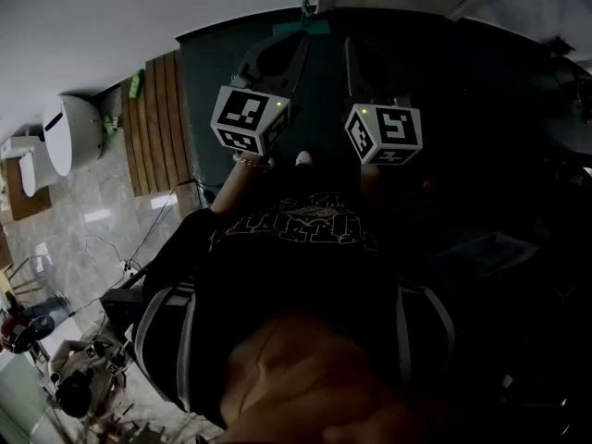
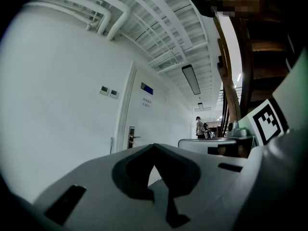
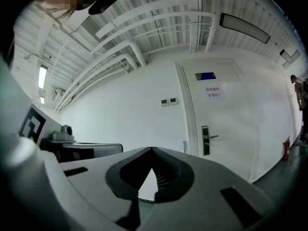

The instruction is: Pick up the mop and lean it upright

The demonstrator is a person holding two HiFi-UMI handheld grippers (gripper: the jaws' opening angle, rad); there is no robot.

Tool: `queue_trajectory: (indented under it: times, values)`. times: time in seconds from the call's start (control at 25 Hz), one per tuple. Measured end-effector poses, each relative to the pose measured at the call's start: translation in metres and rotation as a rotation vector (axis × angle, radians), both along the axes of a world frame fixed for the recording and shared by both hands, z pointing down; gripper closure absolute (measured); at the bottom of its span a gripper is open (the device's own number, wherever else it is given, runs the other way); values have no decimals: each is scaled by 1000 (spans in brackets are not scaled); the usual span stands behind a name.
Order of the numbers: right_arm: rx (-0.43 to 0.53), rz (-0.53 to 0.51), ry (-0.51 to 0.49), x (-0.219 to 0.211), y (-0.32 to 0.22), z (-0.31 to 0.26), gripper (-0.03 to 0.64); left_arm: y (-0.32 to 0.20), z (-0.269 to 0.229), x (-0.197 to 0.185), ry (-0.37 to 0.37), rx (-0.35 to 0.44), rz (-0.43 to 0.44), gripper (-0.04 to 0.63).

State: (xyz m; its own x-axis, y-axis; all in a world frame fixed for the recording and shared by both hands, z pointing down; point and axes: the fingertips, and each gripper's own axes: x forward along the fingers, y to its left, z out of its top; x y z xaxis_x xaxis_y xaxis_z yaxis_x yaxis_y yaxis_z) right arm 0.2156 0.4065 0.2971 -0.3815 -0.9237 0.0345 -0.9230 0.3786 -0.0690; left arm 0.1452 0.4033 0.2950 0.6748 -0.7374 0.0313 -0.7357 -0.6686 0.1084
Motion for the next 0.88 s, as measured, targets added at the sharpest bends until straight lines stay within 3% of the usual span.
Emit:
queue_trajectory:
  times: [0.52, 0.88]
  values:
    - [-11, 64, -35, 44, -13, -3, 607, -10, 5, 25, 14, -32, -11, 558]
    - [-32, 47, -40, 33, -74, 5, 607, -75, 12, 16, 18, -47, 1, 558]
